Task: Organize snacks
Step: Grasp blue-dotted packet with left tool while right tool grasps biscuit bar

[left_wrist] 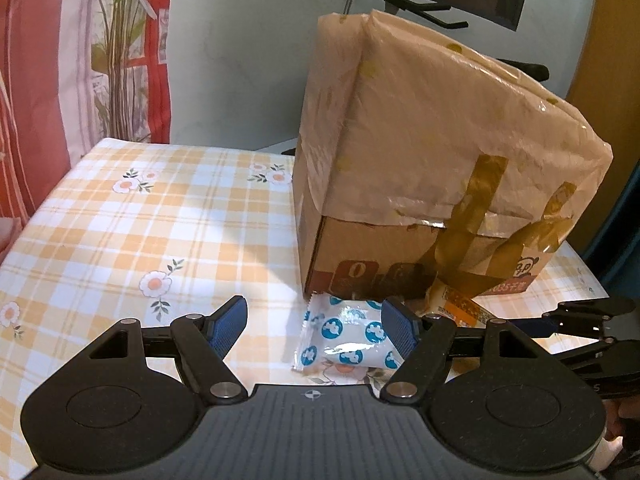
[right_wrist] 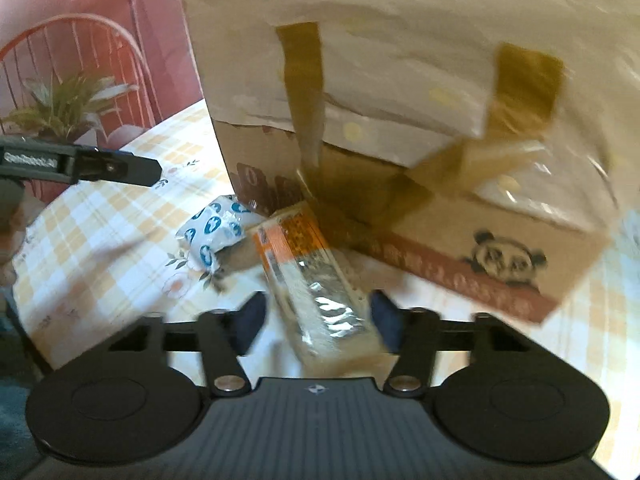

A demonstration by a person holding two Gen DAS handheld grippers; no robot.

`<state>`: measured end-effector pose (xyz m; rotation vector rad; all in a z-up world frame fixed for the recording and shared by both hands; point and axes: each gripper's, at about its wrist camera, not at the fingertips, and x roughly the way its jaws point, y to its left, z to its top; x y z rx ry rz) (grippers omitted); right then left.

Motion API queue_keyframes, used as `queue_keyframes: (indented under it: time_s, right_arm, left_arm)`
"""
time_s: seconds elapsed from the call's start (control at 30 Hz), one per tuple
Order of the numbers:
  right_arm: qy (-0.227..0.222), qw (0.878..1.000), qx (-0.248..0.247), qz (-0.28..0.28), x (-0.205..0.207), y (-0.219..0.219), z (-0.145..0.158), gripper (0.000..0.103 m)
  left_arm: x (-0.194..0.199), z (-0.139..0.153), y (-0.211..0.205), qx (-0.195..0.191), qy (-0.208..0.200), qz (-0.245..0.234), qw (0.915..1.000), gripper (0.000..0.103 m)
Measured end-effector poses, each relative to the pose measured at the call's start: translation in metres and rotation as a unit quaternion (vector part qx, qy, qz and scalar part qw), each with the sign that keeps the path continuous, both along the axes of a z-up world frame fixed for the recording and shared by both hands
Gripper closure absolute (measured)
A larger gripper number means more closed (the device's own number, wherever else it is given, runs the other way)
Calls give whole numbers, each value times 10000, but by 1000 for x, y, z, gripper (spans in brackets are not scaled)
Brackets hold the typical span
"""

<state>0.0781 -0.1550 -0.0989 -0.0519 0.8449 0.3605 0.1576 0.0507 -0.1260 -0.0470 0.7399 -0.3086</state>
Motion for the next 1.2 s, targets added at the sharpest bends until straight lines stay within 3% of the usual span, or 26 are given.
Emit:
queue_keyframes:
  time_s: [0.07, 0.33, 0.47, 0.9, 1.03, 1.1, 1.2]
  right_arm:
    - [54, 9998, 189, -84, -4, -5, 2, 54]
    - [-185, 9998, 38, 23, 14, 8, -2, 53]
    - [-207, 9997, 108, 4, 14, 8, -5, 59]
    - [-233, 9954, 423, -823, -24, -35, 0, 60]
    - [-262, 9931, 427, -1056, -32, -51, 1, 60]
    - [-262, 9918, 457, -1162, -34, -57, 1, 60]
    - [-280, 9908, 491, -1232, -35, -61, 2, 60]
  left_arm:
    - [0, -1, -2, 10, 18, -29, 10000, 28]
    - [-6, 1, -6, 4, 22, -60, 10000, 28]
    - [-3, -3, -9, -78, 83, -181, 9998, 27]
    - [32, -44, -42, 455, 373, -558, 9967, 25]
    - [39, -52, -49, 421, 406, -626, 9963, 22]
    - [38, -55, -52, 492, 389, -637, 9960, 27]
    - [30, -55, -50, 441, 308, -639, 9965, 44]
